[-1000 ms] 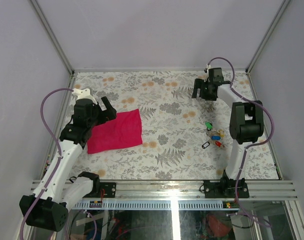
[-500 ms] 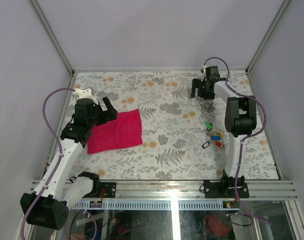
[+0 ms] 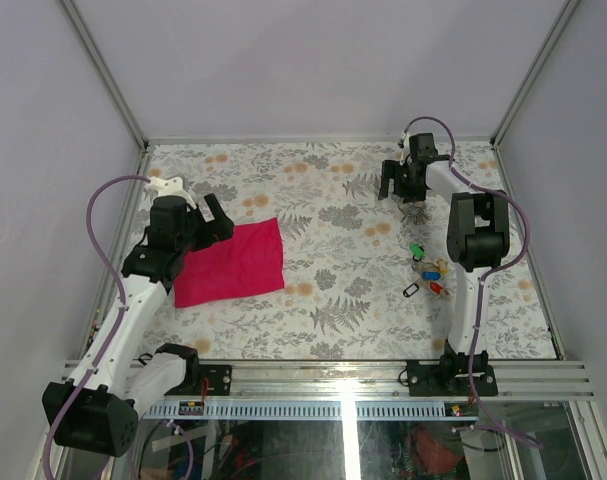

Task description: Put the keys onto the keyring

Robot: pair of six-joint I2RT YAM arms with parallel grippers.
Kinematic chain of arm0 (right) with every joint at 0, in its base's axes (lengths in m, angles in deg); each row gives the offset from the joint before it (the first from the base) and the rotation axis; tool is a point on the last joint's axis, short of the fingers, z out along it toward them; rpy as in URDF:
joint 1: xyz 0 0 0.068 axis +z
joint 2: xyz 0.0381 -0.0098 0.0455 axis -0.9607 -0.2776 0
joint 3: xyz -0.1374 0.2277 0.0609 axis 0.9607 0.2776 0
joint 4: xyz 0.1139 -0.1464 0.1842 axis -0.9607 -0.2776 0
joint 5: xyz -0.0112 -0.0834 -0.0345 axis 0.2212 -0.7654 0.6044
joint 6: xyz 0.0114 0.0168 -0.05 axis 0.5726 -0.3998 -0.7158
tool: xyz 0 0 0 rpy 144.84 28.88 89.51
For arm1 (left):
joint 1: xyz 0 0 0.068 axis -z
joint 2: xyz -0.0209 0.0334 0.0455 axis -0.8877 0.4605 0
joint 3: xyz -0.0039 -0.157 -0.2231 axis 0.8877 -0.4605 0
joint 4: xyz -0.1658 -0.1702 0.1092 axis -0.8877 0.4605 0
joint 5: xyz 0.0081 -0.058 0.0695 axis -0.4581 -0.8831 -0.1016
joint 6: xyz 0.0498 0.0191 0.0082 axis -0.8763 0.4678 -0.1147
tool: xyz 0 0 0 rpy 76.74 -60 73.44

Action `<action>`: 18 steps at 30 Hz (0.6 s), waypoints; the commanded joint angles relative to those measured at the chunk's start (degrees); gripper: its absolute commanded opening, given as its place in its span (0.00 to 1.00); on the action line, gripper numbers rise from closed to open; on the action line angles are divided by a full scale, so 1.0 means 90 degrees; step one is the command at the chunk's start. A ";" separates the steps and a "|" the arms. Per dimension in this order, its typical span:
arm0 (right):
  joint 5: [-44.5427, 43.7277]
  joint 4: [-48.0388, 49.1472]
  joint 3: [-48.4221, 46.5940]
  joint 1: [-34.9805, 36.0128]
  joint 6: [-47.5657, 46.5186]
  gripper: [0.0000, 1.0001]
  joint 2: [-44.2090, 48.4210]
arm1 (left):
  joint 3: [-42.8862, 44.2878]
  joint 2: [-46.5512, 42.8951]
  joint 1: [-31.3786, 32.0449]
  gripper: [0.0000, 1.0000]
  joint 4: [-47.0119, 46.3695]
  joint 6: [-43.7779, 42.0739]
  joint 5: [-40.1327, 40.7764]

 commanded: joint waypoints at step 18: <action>-0.0078 0.0356 0.1824 0.1533 0.0221 0.80 0.1084 | 0.0008 0.0063 -0.0108 1.00 -0.0269 -0.0100 -0.0105</action>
